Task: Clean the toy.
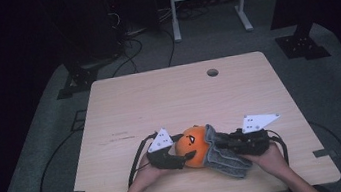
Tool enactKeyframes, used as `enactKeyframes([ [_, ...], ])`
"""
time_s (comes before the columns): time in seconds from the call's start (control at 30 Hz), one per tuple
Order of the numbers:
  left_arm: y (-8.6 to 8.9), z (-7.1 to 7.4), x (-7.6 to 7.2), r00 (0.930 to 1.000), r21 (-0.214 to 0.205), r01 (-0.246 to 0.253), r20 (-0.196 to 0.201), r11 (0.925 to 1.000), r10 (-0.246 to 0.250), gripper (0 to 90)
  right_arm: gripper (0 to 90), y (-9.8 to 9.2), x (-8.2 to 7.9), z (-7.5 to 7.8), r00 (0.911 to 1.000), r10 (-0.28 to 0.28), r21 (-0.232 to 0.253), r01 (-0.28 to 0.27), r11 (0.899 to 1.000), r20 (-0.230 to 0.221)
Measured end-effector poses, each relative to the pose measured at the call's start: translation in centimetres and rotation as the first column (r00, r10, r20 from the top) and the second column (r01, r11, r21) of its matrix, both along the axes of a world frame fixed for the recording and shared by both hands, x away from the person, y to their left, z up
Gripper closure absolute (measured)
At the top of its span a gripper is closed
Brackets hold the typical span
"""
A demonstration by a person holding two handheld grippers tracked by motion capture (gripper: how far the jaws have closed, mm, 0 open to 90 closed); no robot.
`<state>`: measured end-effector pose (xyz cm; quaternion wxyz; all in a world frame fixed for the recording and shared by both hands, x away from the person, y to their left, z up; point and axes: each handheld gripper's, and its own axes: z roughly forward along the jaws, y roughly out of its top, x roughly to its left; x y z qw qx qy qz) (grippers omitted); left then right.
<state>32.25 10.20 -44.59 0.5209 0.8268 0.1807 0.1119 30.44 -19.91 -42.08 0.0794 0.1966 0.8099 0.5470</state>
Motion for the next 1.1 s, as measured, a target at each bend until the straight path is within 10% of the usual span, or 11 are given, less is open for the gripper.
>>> enactKeyframes([
  [0.17,0.2,-0.1,0.0,1.0,-0.001,0.001,-0.005,1.0,-0.001,27.3,75.8,1.4,0.5,-0.2,0.9997,0.014,-0.044,-0.013,0.999,0.019],
  [0.43,0.3,-0.1,0.0,1.0,-0.003,0.006,-0.005,1.0,-0.006,27.4,75.8,-1.8,1.2,-1.5,0.9955,-0.087,-0.084,0.084,0.993,-0.037],
  [0.57,-0.2,-0.1,-0.1,0.9999,0.003,0.01,0.011,1.0,-0.01,27.5,75.7,-1.4,0.3,-0.5,0.9989,-0.03,0.014,0.031,0.999,-0.035],
  [0.73,-0.2,0.0,-0.3,0.9997,0.011,0.014,0.018,0.9998,-0.014,27.6,75.6,0.8,-0.3,0.2,0.9993,0.035,-0.008,-0.034,0.999,0.014],
  [0.93,0.0,0.2,0.3,0.9981,-0.003,-0.032,-0.054,0.9995,0.031,8.8,75.6,-1.1,0.8,-1.1,0.9975,-0.07,-0.087,0.069,0.994,-0.007],
  [1.1,-0.1,0.2,0.3,0.9987,-0.012,-0.02,-0.048,0.9997,0.019,17.7,75.7,-1.5,0.2,-0.9,0.9978,-0.066,-0.053,0.065,0.996,-0.011],
])
